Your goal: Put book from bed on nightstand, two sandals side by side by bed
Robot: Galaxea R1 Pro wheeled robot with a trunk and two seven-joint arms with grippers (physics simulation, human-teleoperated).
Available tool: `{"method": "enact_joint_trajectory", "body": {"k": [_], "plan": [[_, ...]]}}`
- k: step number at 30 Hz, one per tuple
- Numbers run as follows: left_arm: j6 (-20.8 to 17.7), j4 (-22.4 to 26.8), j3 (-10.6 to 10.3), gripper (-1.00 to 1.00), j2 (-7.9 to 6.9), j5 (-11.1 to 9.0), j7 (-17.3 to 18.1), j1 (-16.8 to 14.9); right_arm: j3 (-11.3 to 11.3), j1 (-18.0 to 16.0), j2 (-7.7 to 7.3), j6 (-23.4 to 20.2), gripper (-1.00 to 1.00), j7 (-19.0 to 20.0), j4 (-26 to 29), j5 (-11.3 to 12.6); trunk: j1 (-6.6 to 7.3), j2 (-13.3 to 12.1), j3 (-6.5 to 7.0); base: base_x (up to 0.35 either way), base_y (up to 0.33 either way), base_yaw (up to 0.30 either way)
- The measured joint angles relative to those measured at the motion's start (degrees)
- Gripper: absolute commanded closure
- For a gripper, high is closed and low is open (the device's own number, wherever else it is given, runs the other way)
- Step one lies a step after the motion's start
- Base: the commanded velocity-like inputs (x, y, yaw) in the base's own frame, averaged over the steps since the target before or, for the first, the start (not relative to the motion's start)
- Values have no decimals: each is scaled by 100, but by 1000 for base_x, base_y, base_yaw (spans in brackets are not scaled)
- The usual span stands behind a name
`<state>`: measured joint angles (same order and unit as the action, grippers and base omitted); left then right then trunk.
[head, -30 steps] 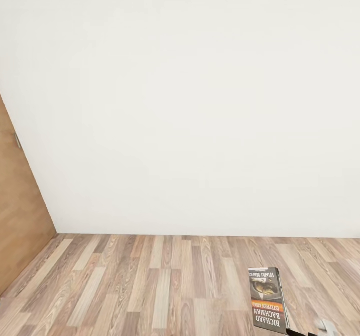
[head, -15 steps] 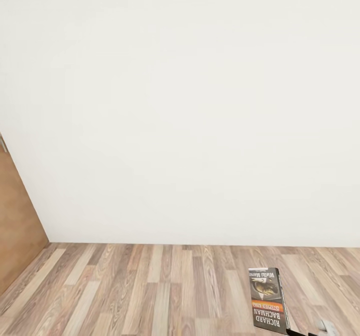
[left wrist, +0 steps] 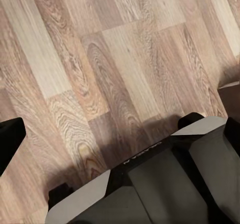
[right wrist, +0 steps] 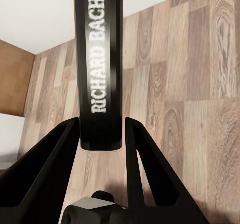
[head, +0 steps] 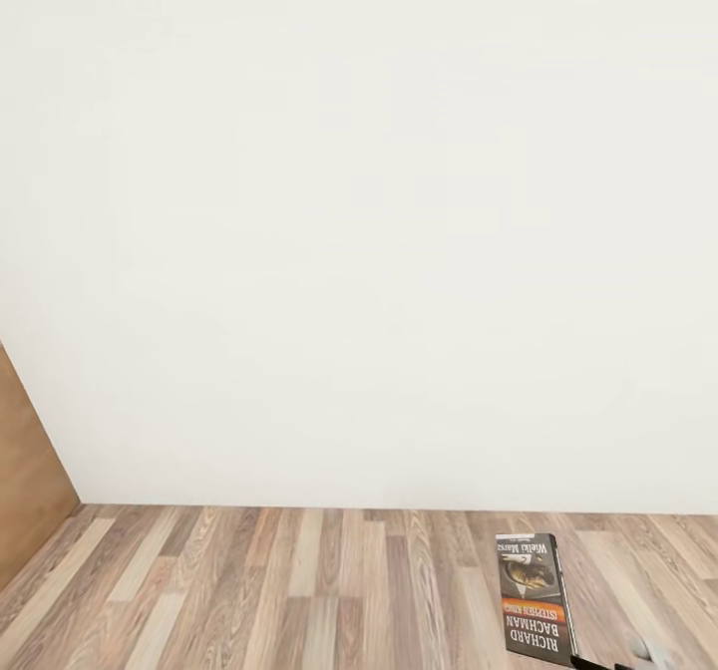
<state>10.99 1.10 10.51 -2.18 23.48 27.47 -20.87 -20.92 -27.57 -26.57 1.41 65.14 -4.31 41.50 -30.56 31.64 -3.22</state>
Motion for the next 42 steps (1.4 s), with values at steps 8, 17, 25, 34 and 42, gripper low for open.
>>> {"method": "enact_joint_trajectory", "body": {"k": [8, 17, 25, 34, 42], "plan": [[0, 0, 0, -100, 0, 0, 0, 0, 0, 0, 0, 0, 100, 0, 0, 0, 0, 0, 0, 327, 0, 0], [-1, 0, 1, -100, 0, 0, 0, 0, 28, -1, 0, 1, 100, -1, 1, 6, -3, -1, 0, 216, 0, 0], [0, 1, 1, -100, 0, 0, 0, 0, 24, -1, 0, 1, 100, 0, 1, 5, -3, -1, 0, 23, 0, 0], [-3, 0, 7, -100, 0, 0, 0, 0, 19, -1, 1, 2, 100, -2, 1, 4, 0, 0, 0, 237, 0, 0], [-1, 1, 4, -100, 0, 0, 0, 0, 13, 0, 2, 1, 100, 4, 1, 2, 0, 0, 0, 326, 0, 0]]}}
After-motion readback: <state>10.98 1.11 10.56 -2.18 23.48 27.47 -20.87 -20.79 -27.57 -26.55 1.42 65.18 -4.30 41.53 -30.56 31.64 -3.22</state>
